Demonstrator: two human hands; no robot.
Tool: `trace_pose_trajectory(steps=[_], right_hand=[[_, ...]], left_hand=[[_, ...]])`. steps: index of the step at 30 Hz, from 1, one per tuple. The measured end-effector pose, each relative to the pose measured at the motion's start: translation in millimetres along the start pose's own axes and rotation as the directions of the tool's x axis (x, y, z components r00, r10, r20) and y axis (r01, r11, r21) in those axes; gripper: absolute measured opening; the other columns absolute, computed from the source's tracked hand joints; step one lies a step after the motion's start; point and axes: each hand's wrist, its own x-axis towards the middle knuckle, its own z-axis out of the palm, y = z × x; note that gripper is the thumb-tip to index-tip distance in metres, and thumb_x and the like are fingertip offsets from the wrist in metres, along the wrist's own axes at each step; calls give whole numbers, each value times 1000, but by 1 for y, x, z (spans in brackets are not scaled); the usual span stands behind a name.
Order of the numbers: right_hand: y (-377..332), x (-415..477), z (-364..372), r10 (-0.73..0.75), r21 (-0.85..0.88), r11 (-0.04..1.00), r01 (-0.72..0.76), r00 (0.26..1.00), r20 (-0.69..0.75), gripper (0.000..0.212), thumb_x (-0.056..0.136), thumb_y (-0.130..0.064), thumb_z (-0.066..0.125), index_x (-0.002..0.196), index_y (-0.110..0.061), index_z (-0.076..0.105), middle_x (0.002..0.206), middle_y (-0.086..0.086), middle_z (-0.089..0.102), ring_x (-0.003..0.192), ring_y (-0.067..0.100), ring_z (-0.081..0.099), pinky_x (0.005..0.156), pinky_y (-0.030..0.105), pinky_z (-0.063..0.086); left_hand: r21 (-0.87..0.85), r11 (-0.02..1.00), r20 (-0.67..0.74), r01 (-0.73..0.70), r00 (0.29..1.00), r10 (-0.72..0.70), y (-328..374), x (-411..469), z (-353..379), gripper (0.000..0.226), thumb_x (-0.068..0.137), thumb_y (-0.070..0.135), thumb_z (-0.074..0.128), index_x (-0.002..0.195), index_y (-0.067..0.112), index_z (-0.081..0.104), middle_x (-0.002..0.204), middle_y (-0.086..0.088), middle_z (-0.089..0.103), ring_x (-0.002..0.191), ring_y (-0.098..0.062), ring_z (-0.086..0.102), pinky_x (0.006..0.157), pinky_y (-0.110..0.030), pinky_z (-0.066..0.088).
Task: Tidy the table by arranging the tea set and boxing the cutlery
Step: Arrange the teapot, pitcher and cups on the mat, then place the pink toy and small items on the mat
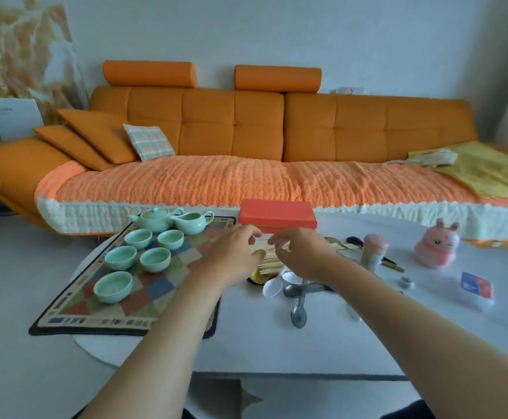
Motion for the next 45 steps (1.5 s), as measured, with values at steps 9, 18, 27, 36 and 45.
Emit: trace_pose_trajectory(steps=[9, 18, 27, 36, 45], right_hand=[[129, -16, -53, 313, -227, 913, -339, 939, -142, 60, 85, -29, 57, 142, -34, 42, 146, 5, 39, 130, 28, 37, 108, 43, 31], [159, -12, -51, 304, -83, 947, -309, 950, -66, 41, 98, -18, 38, 137, -14, 50, 138, 1, 47, 123, 24, 44, 100, 32, 41], [104, 0, -45, 281, 483, 861, -159, 941, -191, 59, 78, -30, 75, 133, -27, 53, 98, -10, 66, 86, 5, 65, 73, 21, 51], [52, 22, -3, 220, 598, 795, -105, 968, -122, 49, 78, -26, 75, 124, -25, 58, 103, -7, 65, 92, 11, 63, 74, 25, 53], [-9, 73, 43, 124, 565, 821, -89, 992, -24, 47, 74, -25, 81, 116, -22, 59, 100, -7, 66, 88, 12, 65, 71, 24, 54]], left_hand=[[-67, 973, 152, -219, 962, 227, 81, 47, 85, 45, 93, 29, 61, 136, 22, 48, 126, 5, 51, 119, -13, 47, 96, -29, 41], [-145, 969, 209, -200, 951, 228, 116, 61, 138, 61, 94, 30, 58, 148, 21, 32, 146, 1, 39, 132, -16, 39, 103, -31, 36], [-388, 912, 10, -135, 989, 150, 92, 67, 113, 59, 82, 22, 73, 134, 24, 45, 120, 8, 58, 103, -11, 58, 76, -20, 44], [-404, 915, -36, -9, 999, -5, 34, 56, 61, 45, 76, 19, 73, 115, 33, 55, 101, 18, 64, 90, 1, 62, 73, -22, 51], [-114, 993, 28, 30, 999, -27, -60, 58, -1, 62, 76, 33, 74, 133, 33, 49, 124, 14, 56, 114, -8, 53, 97, -34, 47]])
